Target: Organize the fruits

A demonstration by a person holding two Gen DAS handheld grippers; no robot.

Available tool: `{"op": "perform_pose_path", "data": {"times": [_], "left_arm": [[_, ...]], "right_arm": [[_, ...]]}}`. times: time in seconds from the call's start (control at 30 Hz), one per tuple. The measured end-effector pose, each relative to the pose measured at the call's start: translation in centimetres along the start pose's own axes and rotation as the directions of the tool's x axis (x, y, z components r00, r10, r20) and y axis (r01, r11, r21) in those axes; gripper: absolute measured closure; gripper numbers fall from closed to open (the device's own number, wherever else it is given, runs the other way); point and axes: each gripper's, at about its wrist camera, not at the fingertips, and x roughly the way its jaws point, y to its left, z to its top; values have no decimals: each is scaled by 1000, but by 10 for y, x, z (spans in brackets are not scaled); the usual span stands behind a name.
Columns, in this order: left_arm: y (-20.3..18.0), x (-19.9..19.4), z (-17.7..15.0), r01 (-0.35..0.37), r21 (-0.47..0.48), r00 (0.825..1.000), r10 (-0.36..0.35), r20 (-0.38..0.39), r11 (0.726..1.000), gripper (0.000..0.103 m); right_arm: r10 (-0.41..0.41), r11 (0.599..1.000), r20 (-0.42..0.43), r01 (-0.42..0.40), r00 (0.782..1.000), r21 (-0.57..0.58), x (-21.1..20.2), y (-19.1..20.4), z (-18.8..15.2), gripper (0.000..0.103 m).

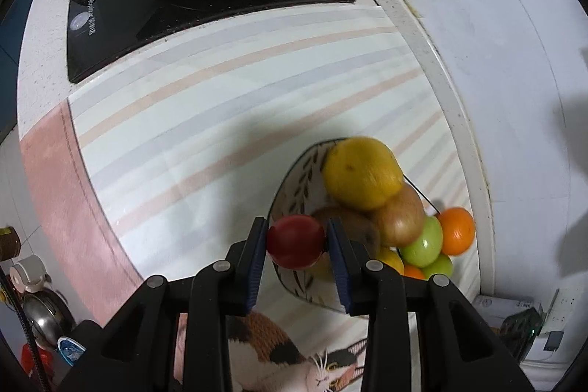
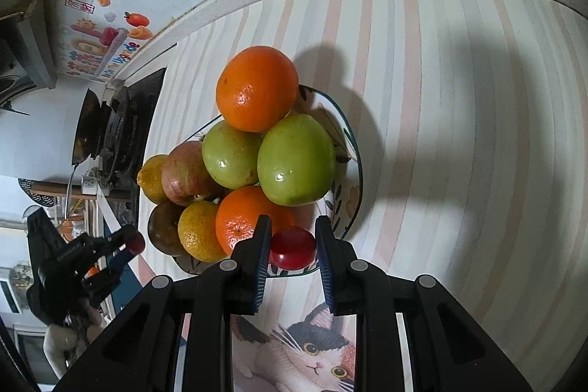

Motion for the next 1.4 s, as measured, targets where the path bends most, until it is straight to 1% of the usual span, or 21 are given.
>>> {"op": "perform_pose_path", "data": {"times": [0.17,0.33,0.47,0.57,0.6,0.63,0.67,0.73,0.77,0.8,0.83,0.87,0.9,0.93,1.0,1.07,1.17,1.23,1.27,1.4], "left_arm": [[-3,16,13,-8,18,1000,9,-26,1000,73],[-7,24,15,-2,33,999,4,-53,999,72],[-3,27,13,7,15,996,-5,-86,1000,71],[-4,28,11,-6,21,995,8,-95,1000,71],[-5,27,11,-13,27,996,15,-93,1000,71],[-5,26,10,-17,30,996,20,-91,999,67],[-6,25,9,-24,36,996,27,-86,999,64],[-6,19,6,-50,48,996,53,-66,998,47],[-7,16,4,-70,57,996,73,-53,996,42],[-6,13,1,-84,67,995,87,-44,994,37],[-7,9,-1,-103,83,994,106,-31,991,35],[-8,5,-5,-132,103,991,134,-14,986,33],[-9,2,-9,-158,121,987,159,-1,980,21],[-12,-2,-15,-187,147,982,187,15,971,13],[-15,-8,-26,-227,182,974,224,41,957,12],[-20,-13,-40,-277,221,961,269,68,935,12],[-29,-23,-60,-316,257,948,296,113,913,11],[-36,-30,-72,-334,279,942,306,140,900,11],[-40,-36,-80,-349,290,935,314,163,891,11],[-54,-54,-99,-367,308,925,307,225,878,11]], "right_arm": [[-17,1000,2,17,1000,-7,6,4,0,76],[-24,1000,6,24,1000,-20,7,8,0,76],[-25,1000,3,25,1000,-7,7,5,-2,75],[-27,1000,-2,27,1000,1,6,3,-1,68],[-30,1000,-2,30,1000,0,6,3,-1,61],[-31,1000,-3,31,1000,-2,5,3,-1,52],[-34,999,1,34,999,-2,3,3,-1,50],[-42,999,4,42,999,-11,0,4,-1,45],[-55,998,-2,55,998,-20,-1,6,-1,43],[-76,997,-4,76,997,-32,-4,7,-2,36],[-94,995,-3,94,996,-46,-6,9,-2,27],[-114,991,0,114,993,-67,-9,11,-3,23],[-141,985,6,141,990,-98,-12,15,-5,18],[-173,975,13,173,985,-139,-16,20,-8,17],[-213,955,27,214,977,-206,-21,27,-14,16],[-258,928,41,259,965,-268,-27,35,-22,10],[-305,885,79,313,949,-345,-40,46,-34,8],[-317,864,111,335,942,-377,-52,51,-40,8],[-322,854,128,346,938,-390,-59,53,-43,8],[-320,828,182,368,930,-423,-82,61,-53,7]]}}
